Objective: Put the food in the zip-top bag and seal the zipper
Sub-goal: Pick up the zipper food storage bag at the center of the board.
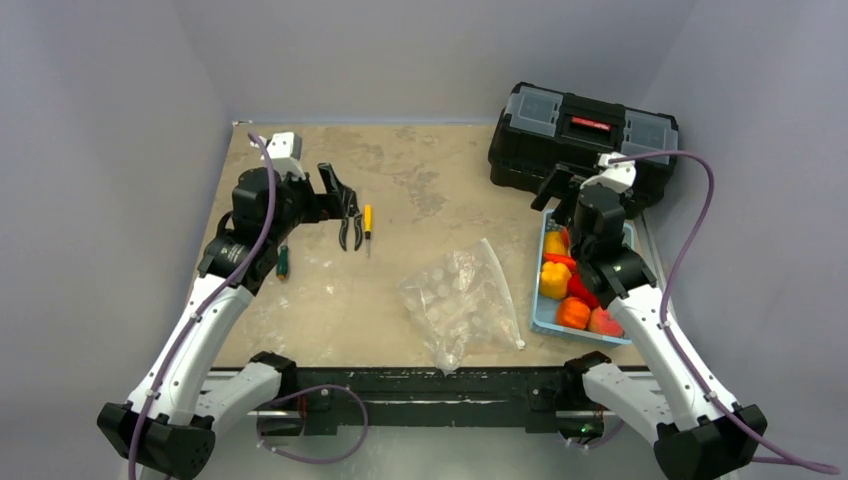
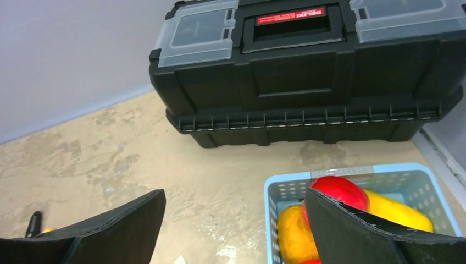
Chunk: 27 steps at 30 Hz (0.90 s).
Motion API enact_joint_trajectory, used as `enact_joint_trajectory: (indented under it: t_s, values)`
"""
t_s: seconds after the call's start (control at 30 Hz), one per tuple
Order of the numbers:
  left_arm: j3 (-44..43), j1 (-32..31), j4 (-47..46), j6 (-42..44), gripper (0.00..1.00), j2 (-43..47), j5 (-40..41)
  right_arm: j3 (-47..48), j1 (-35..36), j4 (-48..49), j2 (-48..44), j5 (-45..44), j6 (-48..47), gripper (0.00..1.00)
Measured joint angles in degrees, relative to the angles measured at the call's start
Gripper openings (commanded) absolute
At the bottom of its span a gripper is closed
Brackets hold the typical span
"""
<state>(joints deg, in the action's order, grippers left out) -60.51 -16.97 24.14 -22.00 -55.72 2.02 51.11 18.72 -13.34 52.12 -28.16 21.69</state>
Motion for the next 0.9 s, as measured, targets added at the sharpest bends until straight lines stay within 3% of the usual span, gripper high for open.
enact_joint_trajectory:
  t_s: [0.1, 0.2, 0.43, 0.73, 0.9]
  values:
    - [0.0, -1.3, 0.0, 0.1, 0.97, 1.2, 0.0, -0.6, 0.0, 0.7, 0.0, 3.0, 1.5, 0.99]
    - [0.0, -2.7, 0.0, 0.5, 0.98, 1.6, -0.2, -2.0, 0.0, 1.7, 0.8, 11.4, 1.9, 0.99]
    - [0.0, -5.0, -0.1, 1.6, 0.98, 1.3, -3.7, -3.3, -0.2, 3.6, 12.8, 31.2, 3.1, 0.99]
    - [-0.8, -7.6, 0.4, 2.5, 0.98, -2.4, -8.8, -10.1, -9.5, 6.2, 18.6, 45.0, 4.5, 0.99]
    - [-1.1, -7.9, 0.7, 2.8, 0.97, -3.7, -11.1, -10.2, -9.6, 8.3, 23.7, 52.4, 3.8, 0.94]
